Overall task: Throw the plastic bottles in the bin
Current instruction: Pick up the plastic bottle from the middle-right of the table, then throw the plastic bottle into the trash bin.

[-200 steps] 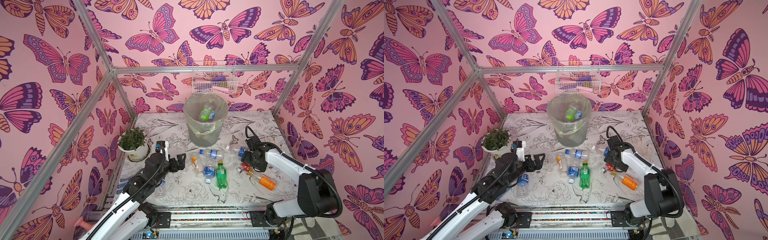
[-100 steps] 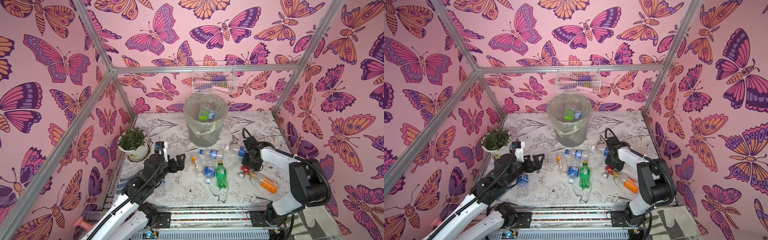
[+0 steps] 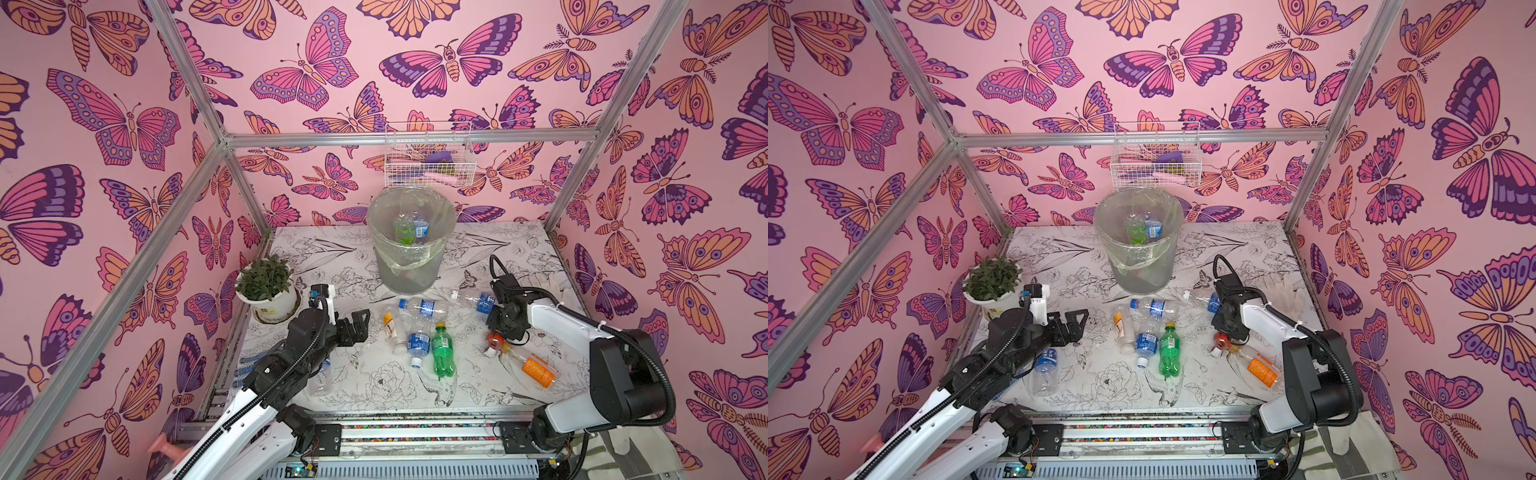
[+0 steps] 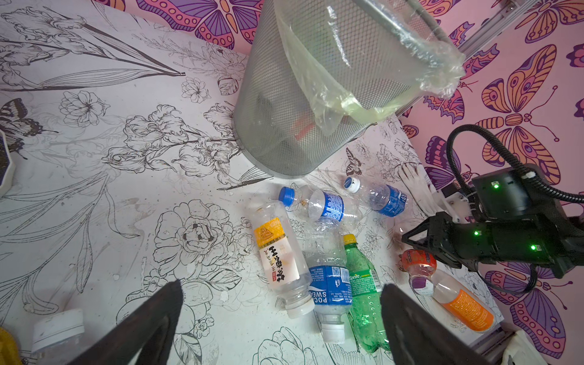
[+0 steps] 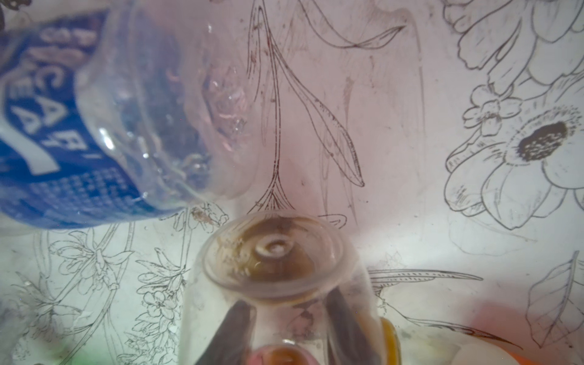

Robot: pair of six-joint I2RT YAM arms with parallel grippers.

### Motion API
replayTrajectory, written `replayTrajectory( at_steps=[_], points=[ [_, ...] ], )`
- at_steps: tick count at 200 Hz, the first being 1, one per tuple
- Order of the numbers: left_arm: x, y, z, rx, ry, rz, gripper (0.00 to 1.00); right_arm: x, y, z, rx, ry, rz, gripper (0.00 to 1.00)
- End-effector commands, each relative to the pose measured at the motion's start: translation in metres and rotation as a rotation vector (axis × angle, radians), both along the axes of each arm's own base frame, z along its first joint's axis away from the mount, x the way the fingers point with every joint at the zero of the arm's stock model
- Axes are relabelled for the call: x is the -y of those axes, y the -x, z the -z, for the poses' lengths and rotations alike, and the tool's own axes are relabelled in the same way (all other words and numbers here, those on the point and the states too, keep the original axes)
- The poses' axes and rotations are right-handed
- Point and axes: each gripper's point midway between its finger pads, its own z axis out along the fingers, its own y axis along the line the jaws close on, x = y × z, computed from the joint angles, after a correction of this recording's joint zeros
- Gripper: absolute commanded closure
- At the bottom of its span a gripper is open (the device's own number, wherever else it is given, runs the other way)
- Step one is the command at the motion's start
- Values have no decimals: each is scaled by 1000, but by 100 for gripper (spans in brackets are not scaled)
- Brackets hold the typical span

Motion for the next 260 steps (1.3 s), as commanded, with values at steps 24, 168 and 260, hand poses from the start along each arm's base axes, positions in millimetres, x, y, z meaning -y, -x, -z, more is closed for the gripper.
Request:
replayTrajectory(
  at_steps=[24,168,260],
  points=[
    [-4,2,4,-6,-14,-10,1,2,4,-15,17,-9,8,100],
    [-3,1,7,-17,-18,-9,1,-31,-10,-182,590,-190,-261,100],
    [6,7,33,-95,-6,3,3,-40,-5,-363,1095,-163,-418,100]
  ],
)
